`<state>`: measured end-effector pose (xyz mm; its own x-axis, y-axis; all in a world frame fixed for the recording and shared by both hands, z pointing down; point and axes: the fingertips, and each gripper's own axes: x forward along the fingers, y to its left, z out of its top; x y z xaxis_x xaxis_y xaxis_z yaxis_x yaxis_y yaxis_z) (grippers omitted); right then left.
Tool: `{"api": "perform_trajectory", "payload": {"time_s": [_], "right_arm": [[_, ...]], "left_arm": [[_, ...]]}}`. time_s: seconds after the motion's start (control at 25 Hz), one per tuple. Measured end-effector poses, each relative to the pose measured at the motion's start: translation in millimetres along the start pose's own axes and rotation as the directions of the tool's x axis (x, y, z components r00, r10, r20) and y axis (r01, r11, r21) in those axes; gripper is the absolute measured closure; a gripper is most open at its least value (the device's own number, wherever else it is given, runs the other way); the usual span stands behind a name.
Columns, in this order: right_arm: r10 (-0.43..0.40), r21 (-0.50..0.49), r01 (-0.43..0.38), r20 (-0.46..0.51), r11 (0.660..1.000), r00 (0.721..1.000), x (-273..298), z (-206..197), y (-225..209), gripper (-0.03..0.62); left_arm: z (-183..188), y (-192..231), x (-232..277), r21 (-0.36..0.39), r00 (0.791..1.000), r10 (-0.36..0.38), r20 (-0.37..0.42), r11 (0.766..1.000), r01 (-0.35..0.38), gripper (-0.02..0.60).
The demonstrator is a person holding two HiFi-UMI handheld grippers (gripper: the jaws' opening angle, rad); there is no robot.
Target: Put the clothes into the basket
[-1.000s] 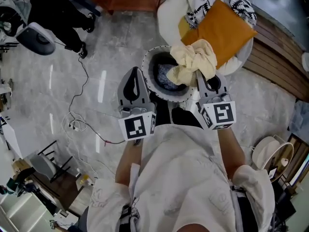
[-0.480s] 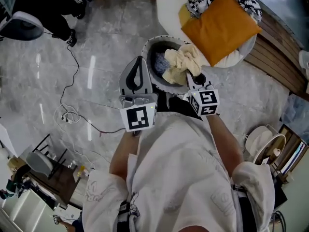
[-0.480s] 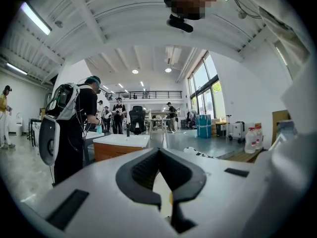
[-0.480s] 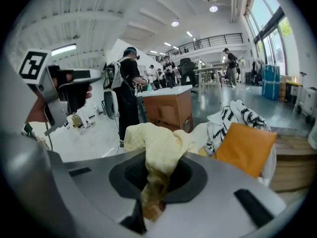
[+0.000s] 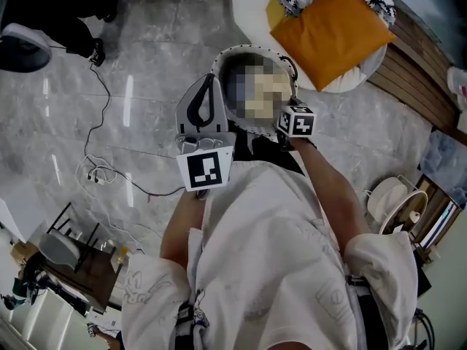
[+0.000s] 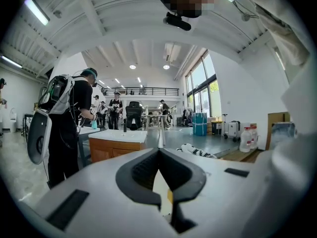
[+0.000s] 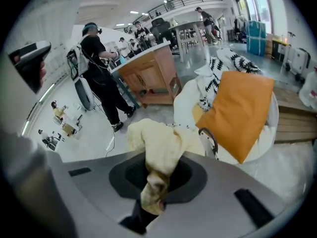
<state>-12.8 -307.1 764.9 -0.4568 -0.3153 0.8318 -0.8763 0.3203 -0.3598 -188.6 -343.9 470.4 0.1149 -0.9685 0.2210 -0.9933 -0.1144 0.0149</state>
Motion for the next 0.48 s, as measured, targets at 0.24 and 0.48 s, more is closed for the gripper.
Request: {"api": "perform_trajectory", "payload": {"time_s": [0.24, 0.48], "right_arm": [[-0.072, -0.022, 0.07, -0.177, 0.997, 0.982, 32, -26, -16, 0.556], [-0.138, -0.1, 0.116, -0.247, 0.988, 0.959, 39, -40, -26, 0.556]], "left_arm": [[-3, 13, 5, 0.01, 1.0, -0.008, -0.005, 1.0, 0.008, 0.581], [-14, 24, 3, 0.004, 1.0, 0.008, -0.024, 1.0, -0.008, 0.58]]}}
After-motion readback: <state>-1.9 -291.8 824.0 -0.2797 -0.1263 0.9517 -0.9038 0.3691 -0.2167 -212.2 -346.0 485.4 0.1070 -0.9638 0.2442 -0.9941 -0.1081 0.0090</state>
